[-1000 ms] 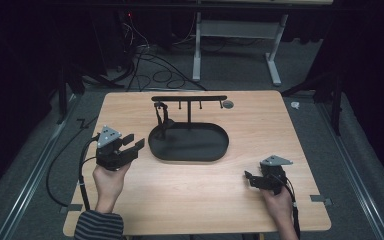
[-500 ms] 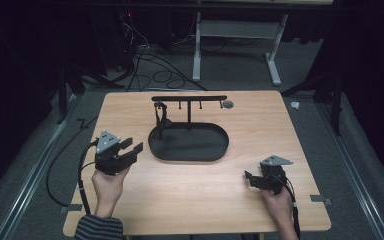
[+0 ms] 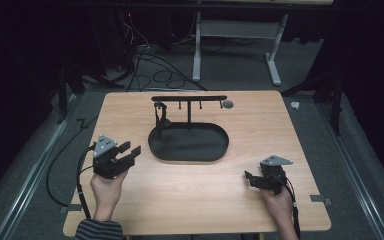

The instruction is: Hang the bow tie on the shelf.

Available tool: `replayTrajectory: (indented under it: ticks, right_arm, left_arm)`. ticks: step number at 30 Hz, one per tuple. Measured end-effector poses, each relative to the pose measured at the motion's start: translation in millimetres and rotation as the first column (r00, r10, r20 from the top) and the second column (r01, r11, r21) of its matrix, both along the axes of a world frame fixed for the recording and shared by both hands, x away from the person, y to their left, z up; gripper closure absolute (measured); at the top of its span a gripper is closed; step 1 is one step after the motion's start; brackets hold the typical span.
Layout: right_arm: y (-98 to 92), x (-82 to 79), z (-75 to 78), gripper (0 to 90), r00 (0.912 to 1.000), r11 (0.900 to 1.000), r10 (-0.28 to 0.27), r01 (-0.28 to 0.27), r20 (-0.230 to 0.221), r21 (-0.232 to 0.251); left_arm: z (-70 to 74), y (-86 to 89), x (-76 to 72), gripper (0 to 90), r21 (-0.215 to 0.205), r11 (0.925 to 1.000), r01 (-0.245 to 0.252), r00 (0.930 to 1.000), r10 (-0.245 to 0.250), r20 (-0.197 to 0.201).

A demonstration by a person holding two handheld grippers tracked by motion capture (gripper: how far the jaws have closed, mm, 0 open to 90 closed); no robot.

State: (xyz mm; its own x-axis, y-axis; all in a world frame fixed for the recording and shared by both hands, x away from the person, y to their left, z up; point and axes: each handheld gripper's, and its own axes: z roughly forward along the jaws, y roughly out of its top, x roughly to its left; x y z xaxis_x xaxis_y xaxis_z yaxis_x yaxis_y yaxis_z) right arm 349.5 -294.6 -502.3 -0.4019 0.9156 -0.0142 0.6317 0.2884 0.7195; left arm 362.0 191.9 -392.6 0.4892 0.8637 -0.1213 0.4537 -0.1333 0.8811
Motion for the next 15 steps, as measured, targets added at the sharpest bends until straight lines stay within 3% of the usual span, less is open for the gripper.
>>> replayTrajectory:
  ticks: [15]
  right_arm:
    - [0.1, 0.0, 0.0, 28.7, 1.0, 1.0, 0.0, 0.0, 0.0, 0.0]
  left_arm:
    - [-11.8, 1.7, -5.0, 54.6, -0.012, 0.9999, -0.003, 0.9998, 0.003, -0.021]
